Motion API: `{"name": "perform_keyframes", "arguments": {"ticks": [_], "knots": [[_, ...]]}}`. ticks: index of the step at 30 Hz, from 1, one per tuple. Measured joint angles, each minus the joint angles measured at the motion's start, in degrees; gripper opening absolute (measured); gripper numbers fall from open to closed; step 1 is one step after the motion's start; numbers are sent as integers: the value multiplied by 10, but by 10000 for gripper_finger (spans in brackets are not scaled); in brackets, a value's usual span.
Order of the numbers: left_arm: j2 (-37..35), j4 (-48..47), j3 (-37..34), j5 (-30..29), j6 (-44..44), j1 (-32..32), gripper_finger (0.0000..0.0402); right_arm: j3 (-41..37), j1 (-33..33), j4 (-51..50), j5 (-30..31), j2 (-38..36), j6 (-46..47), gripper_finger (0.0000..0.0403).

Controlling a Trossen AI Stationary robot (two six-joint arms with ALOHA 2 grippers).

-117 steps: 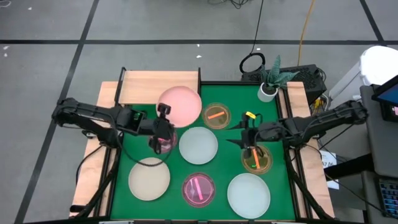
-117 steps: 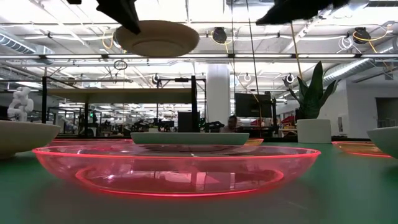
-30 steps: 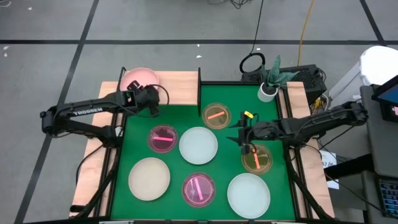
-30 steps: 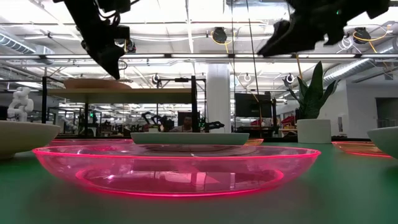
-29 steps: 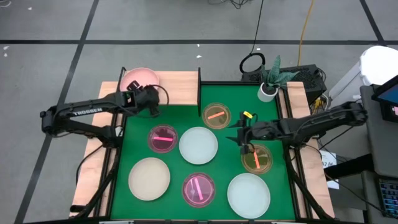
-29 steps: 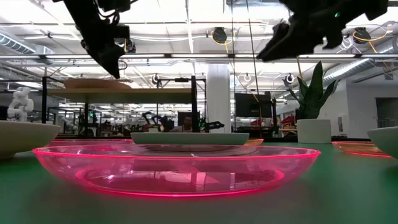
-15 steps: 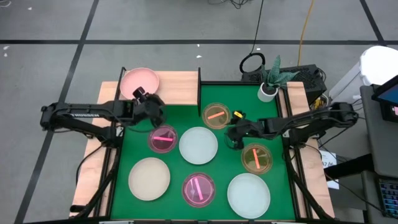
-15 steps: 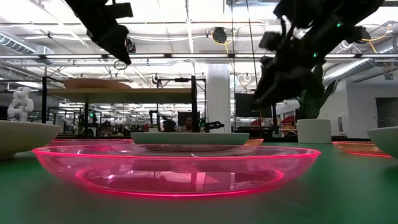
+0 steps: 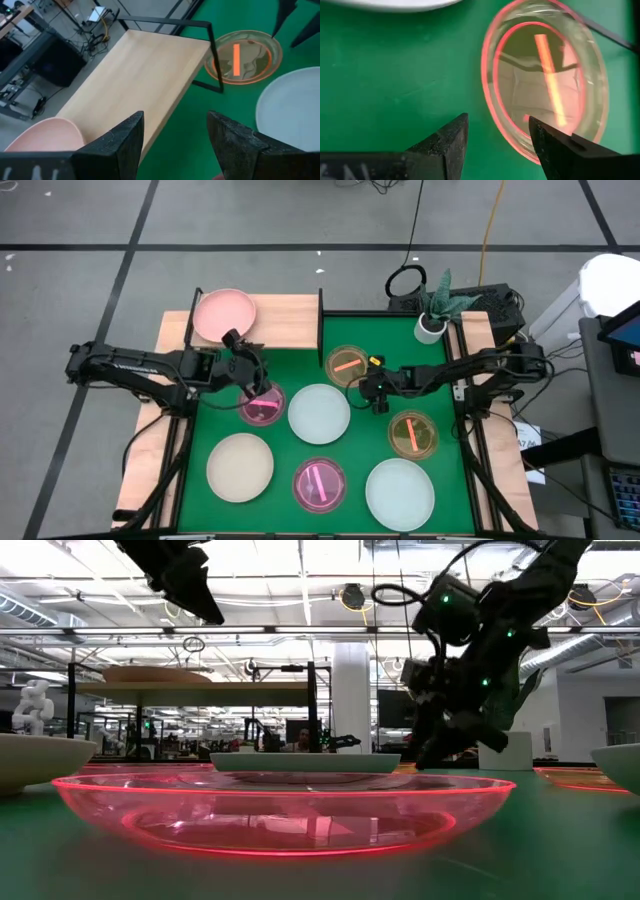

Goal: Place and stack plates onto a shelf
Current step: Put the top orange plate on the shelf

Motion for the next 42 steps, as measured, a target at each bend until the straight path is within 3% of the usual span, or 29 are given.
{"name": "perform_keyframes", "arguments": {"ticks": [10, 24, 32, 42], "knots": [[0, 1, 0, 12, -2, -10, 220, 1, -18, 76, -3, 54, -61, 149], [0, 0, 0, 27, -13, -24, 220, 0, -29, 72, -19, 56, -71, 5], [0, 1, 0, 26, -1, -23, 220, -1, -14, 64, -7, 43, -76, 1], [0, 1, 0, 26, -1, -23, 220, 0, 30, 41, 55, -34, -86, 0]]}}
